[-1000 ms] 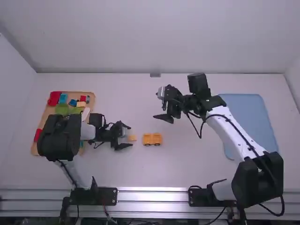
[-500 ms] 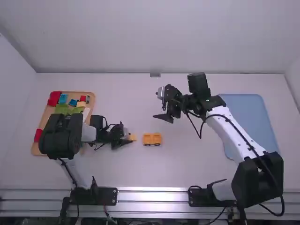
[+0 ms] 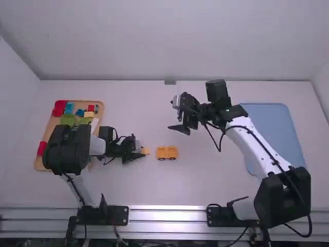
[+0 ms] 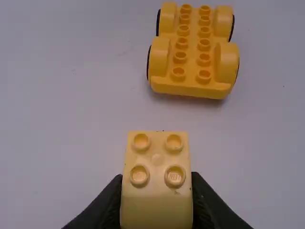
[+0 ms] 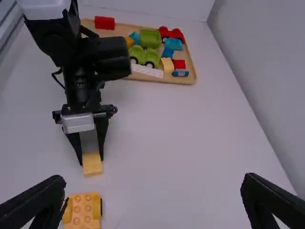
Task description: Assemble lego blocks to make yellow taxi
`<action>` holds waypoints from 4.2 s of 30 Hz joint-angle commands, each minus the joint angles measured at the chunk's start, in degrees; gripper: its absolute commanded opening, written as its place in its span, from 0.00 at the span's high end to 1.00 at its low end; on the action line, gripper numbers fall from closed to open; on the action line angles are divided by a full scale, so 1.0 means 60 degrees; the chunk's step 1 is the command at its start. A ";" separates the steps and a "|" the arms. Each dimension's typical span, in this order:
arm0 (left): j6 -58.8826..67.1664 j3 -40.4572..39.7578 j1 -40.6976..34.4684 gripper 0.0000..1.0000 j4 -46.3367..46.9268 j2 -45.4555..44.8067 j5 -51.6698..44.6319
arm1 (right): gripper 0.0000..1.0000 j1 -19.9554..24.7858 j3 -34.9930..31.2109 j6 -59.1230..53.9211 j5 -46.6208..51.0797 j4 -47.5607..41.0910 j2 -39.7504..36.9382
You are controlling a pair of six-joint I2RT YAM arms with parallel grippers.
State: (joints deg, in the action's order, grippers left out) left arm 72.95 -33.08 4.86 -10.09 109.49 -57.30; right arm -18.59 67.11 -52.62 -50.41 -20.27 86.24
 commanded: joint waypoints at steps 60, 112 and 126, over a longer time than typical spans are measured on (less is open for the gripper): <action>-0.1096 -0.1297 -0.1355 0.82 0.2710 -0.2889 -0.0579 | 0.01 0.0306 -0.4521 0.0273 -0.2769 0.8429 0.5854; -0.2011 -0.0463 -0.3060 0.97 0.0594 -0.1978 0.1242 | 0.45 -0.0215 -0.4929 0.0557 -0.1377 0.9307 0.5872; -0.2022 -0.0477 -0.3053 0.96 -0.0186 -0.1166 0.0364 | 0.45 -0.0211 -0.4929 0.0561 -0.1446 0.9307 0.5872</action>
State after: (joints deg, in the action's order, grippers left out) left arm 61.21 -36.29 -13.45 -11.16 101.21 -51.40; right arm -19.97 36.93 -49.50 -58.81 35.86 120.70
